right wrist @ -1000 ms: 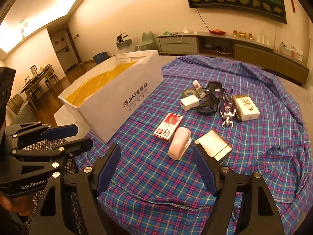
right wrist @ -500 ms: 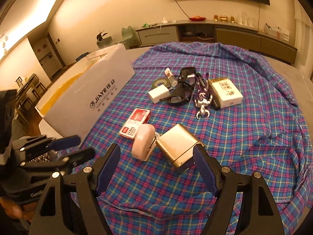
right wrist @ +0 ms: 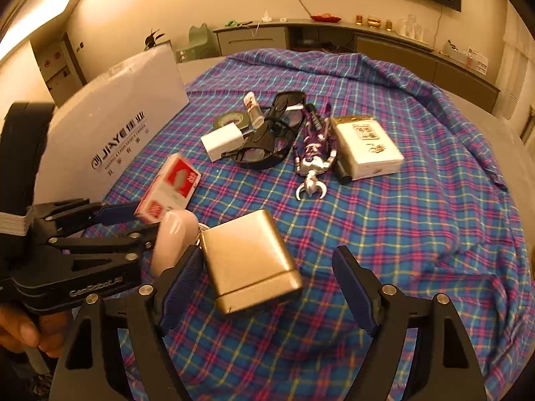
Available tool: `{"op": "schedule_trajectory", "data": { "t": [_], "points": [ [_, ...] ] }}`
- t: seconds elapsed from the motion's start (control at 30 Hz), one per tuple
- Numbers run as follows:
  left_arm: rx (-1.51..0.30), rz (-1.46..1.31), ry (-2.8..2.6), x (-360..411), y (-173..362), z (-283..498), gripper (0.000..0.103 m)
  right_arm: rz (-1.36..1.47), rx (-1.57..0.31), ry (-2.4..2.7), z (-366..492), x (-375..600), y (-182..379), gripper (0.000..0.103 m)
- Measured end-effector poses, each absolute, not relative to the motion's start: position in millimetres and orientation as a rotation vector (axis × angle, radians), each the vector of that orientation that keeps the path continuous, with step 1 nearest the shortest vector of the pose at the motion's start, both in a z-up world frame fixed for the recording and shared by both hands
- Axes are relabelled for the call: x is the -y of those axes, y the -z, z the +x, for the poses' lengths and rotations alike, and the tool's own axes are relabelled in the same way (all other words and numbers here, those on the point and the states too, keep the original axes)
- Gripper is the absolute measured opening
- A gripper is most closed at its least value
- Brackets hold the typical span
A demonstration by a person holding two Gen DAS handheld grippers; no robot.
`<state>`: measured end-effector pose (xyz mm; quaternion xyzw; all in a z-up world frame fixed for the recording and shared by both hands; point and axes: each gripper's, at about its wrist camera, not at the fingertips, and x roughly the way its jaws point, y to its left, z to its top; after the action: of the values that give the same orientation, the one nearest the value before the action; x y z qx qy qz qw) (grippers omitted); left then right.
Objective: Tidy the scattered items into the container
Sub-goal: 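Grasp the gold metal box with the right tool while the left tool grasps the red staple box, then carry both held items toward the white cardboard box with both tools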
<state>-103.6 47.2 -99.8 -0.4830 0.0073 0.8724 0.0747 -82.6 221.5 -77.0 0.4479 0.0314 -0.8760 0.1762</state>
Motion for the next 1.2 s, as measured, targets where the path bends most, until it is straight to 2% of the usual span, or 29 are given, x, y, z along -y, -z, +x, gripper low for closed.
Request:
{"op": "schedule_trajectory", "data": {
  "t": [0.13, 0.2, 0.3, 0.37, 0.47, 1.2],
  "points": [
    [-0.018, -1.416, -2.633, -41.9, 100.7, -110.6, 0.051, 1.285, -0.063, 2.468, -86.3, -223.9, 83.9, 0.075],
    [-0.001, -1.398, -2.628, -38.5, 100.8, -113.6, 0.051, 1.287, -0.026, 2.460, -88.2, -226.3, 85.1, 0.060],
    [0.040, -1.364, -2.620, -35.8, 100.9, -116.1, 0.050, 1.289, 0.008, 2.469, -89.1, -228.8, 85.1, 0.053],
    [0.045, -1.348, -2.613, -37.1, 100.5, -117.5, 0.027, 1.289, 0.024, 2.469, -89.6, -230.3, 84.4, 0.053],
    [0.037, -1.330, -2.599, -40.7, 98.4, -116.7, 0.016, 1.285, 0.041, 2.474, -89.8, -231.9, 82.9, 0.053],
    [0.060, -1.196, -2.654, -22.6, 40.8, -57.4, 0.015, 1.130, -0.004, 2.481, -53.3, -211.2, 45.2, 0.053]
  ]
}}
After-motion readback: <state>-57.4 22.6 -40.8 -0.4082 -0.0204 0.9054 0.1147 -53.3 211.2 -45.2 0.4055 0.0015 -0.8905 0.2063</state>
